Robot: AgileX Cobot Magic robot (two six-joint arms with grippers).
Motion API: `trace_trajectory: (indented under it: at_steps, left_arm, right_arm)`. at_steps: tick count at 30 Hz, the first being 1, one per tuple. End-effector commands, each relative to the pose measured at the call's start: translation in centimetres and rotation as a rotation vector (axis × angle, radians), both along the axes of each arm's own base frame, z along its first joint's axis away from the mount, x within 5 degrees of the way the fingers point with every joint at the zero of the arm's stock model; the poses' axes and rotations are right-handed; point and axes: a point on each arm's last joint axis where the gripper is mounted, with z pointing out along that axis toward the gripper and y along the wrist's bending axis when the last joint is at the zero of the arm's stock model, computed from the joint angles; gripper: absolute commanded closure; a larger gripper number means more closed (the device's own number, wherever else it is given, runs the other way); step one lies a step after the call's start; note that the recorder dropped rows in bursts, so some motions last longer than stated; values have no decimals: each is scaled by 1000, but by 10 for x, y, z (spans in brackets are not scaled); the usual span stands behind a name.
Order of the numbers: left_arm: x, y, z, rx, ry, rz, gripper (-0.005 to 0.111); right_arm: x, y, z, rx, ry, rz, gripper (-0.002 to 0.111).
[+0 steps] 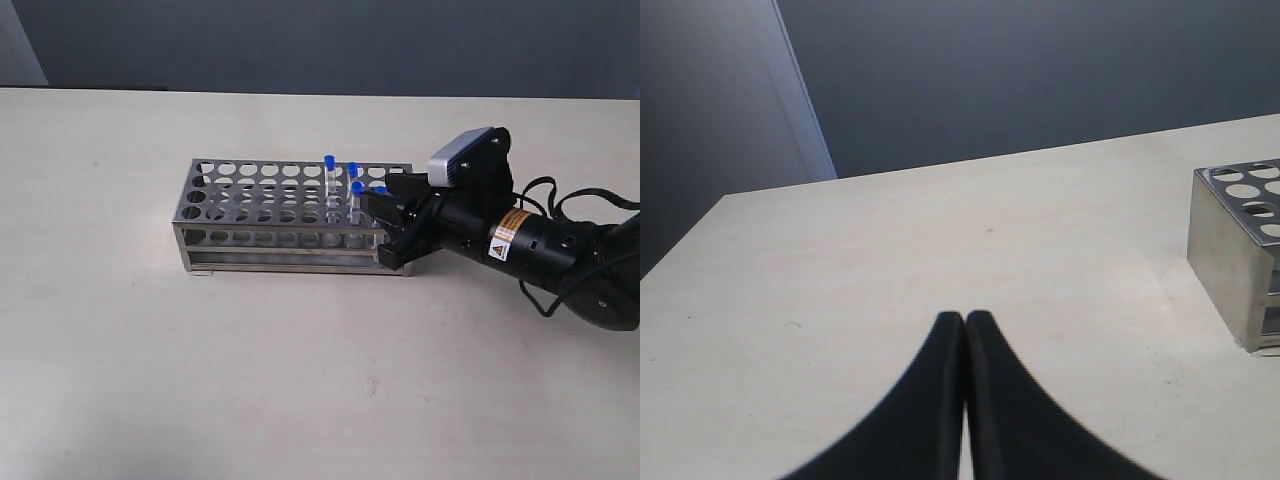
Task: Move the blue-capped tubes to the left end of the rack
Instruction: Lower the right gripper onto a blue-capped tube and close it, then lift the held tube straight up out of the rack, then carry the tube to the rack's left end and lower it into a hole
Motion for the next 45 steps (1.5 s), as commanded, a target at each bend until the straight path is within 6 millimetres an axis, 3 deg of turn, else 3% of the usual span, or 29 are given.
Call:
trace_trajectory:
  at_steps: [1, 5, 12, 18, 22, 24, 29, 30, 32, 37, 41, 45]
  left_arm:
    - [0, -1, 2, -5, -11, -9, 106]
    - [0, -1, 2, -5, -11, -9, 106]
    - [0, -1, 2, -5, -11, -9, 106]
    - [0, -1, 2, -5, -11, -9, 106]
    - [0, -1, 2, -5, -11, -9, 106]
    - [0, -1, 2, -5, -11, -9, 106]
    - [0, -1, 2, -5, -11, -9, 106]
    - [0, -1, 2, -5, -11, -9, 106]
    - [0, -1, 2, -5, -11, -9, 106]
    - [0, -1, 2, -5, -11, -9, 106]
    - [0, -1, 2, -5, -11, -9, 106]
    - [0, -1, 2, -5, -11, -9, 106]
  right_arm:
    - [2, 0, -2, -21, 6, -8, 65]
    - [2, 0, -6, -26, 18, -10, 72]
    - [2, 0, -21, -15, 52, -14, 108]
    - [3, -1, -16, -24, 55, -31, 109]
    - [3, -3, 17, -38, -10, -48, 109]
    - [-2, -7, 56, -7, -107, -61, 109]
    - [-18, -7, 117, 75, -243, -57, 109]
    - [-20, 2, 132, 104, -239, -43, 109]
    - [-22, 15, 143, 113, -235, -6, 109]
    - [-23, 63, 156, 125, -246, 107, 109]
    - [-16, 100, 151, 147, -221, 169, 109]
    - [-2, 132, 133, 141, -187, 197, 109]
